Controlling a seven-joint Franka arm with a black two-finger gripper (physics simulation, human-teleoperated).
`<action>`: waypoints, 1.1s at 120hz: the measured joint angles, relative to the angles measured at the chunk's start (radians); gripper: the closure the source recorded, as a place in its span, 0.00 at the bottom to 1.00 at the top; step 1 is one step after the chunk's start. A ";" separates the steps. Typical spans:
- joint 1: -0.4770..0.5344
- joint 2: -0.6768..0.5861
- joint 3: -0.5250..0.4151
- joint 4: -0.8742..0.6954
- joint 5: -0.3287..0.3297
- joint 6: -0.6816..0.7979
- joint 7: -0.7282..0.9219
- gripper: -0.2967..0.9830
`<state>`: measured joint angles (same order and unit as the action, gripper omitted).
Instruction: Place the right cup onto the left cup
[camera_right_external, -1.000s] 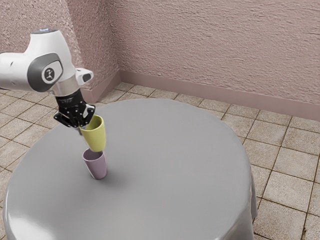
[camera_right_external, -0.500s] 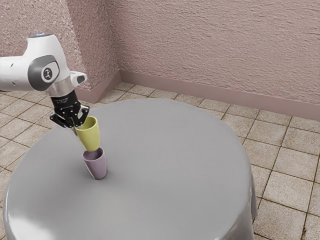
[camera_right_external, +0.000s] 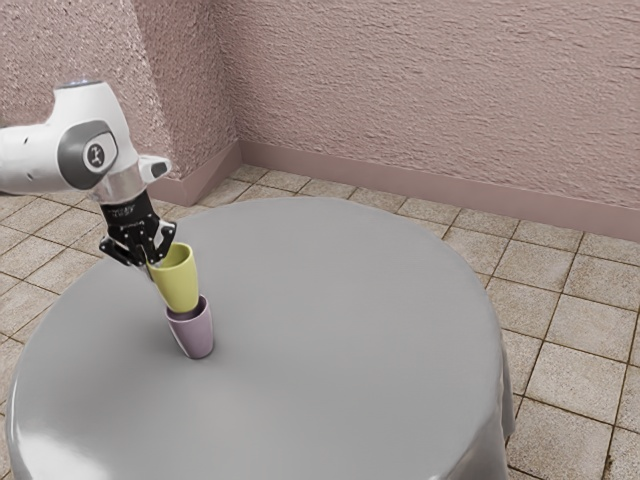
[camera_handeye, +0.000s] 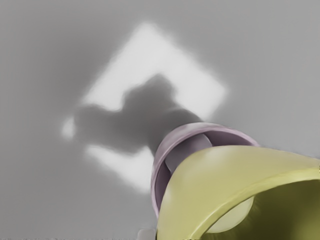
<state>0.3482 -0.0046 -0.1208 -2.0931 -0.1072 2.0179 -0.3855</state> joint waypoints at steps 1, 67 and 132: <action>0.000 0.001 0.000 0.000 -0.001 0.000 0.000 0.84; 0.014 -0.042 -0.005 0.013 -0.016 0.000 0.021 0.34; -0.183 0.047 0.009 0.474 0.176 -0.170 0.073 0.24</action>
<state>0.1655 0.0421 -0.1114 -1.6187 0.0690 1.8483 -0.3129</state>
